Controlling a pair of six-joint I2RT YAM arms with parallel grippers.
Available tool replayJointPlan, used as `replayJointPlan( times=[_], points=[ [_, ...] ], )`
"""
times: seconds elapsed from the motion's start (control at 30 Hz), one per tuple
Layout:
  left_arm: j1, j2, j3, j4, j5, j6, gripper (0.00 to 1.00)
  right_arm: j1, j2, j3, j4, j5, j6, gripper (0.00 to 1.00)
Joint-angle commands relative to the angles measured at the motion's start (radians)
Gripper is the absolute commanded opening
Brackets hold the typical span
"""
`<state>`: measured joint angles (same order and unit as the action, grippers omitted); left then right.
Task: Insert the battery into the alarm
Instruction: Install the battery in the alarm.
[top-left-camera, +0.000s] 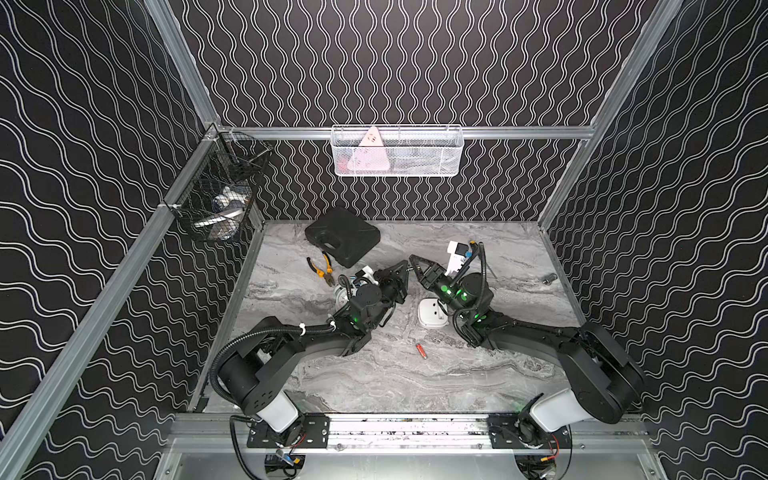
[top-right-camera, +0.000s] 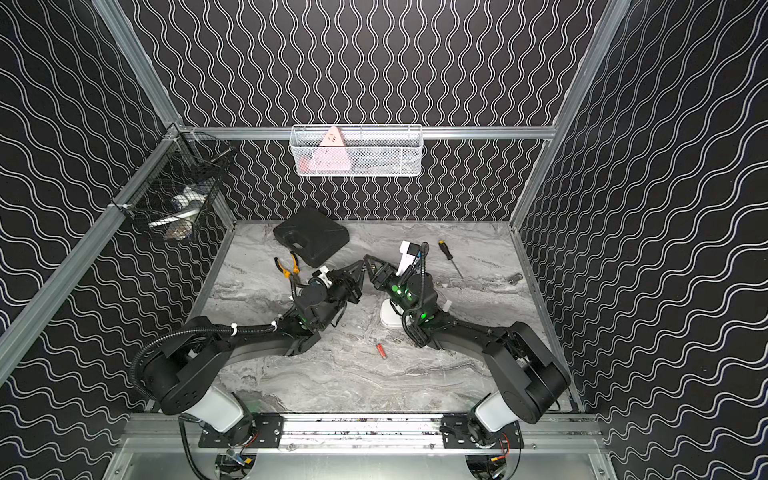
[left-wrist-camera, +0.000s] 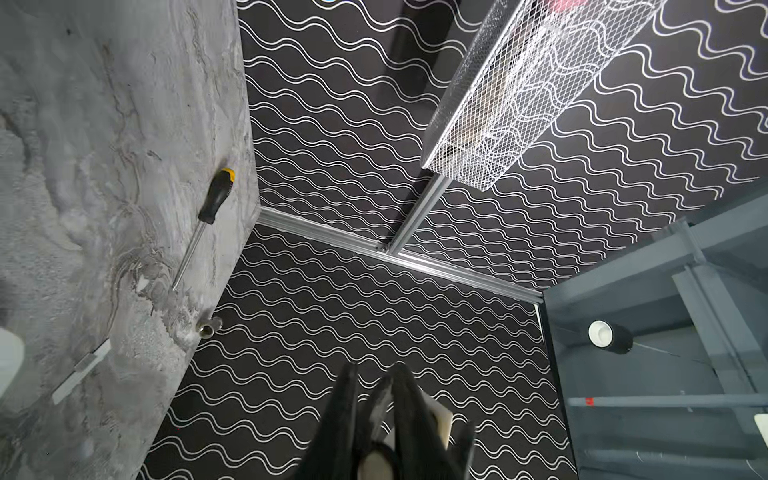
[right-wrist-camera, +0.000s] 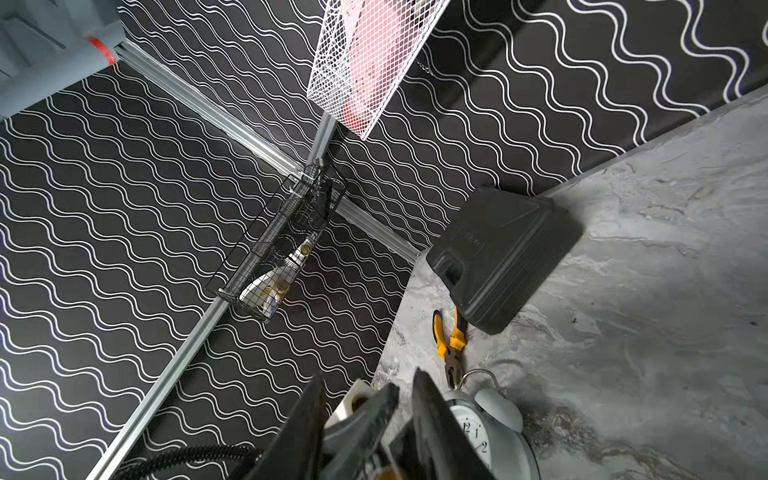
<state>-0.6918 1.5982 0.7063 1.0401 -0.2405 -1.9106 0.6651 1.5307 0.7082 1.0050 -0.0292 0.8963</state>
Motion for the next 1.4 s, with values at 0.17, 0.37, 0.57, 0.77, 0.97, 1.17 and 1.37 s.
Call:
replayJointPlan(
  times=[0.17, 0.37, 0.57, 0.77, 0.97, 1.17, 1.37],
  points=[
    [-0.015, 0.03, 0.02, 0.108, -0.036, -0.031, 0.0, 0.003, 0.013, 0.007, 0.055, 0.011, 0.008, 0.3],
    [-0.015, 0.029, 0.026, 0.117, -0.066, -0.002, 0.0, 0.008, 0.016, -0.002, 0.066, 0.009, 0.016, 0.27],
    [-0.014, 0.032, 0.033, 0.122, -0.082, 0.018, 0.0, 0.011, 0.006, -0.003, 0.049, 0.017, 0.013, 0.21],
    [-0.017, 0.035, 0.033, 0.121, -0.1, 0.023, 0.0, 0.01, 0.008, -0.007, 0.061, 0.018, 0.023, 0.2],
    [-0.016, 0.028, 0.041, 0.114, -0.103, 0.032, 0.0, 0.012, 0.007, -0.003, 0.055, 0.012, 0.026, 0.18],
    [-0.017, 0.028, 0.045, 0.106, -0.097, 0.045, 0.16, 0.014, 0.004, -0.003, 0.038, 0.018, 0.024, 0.02],
    [-0.017, 0.019, 0.003, 0.118, -0.106, 0.051, 0.78, 0.01, -0.035, -0.005, -0.02, 0.031, -0.012, 0.0]
  ],
)
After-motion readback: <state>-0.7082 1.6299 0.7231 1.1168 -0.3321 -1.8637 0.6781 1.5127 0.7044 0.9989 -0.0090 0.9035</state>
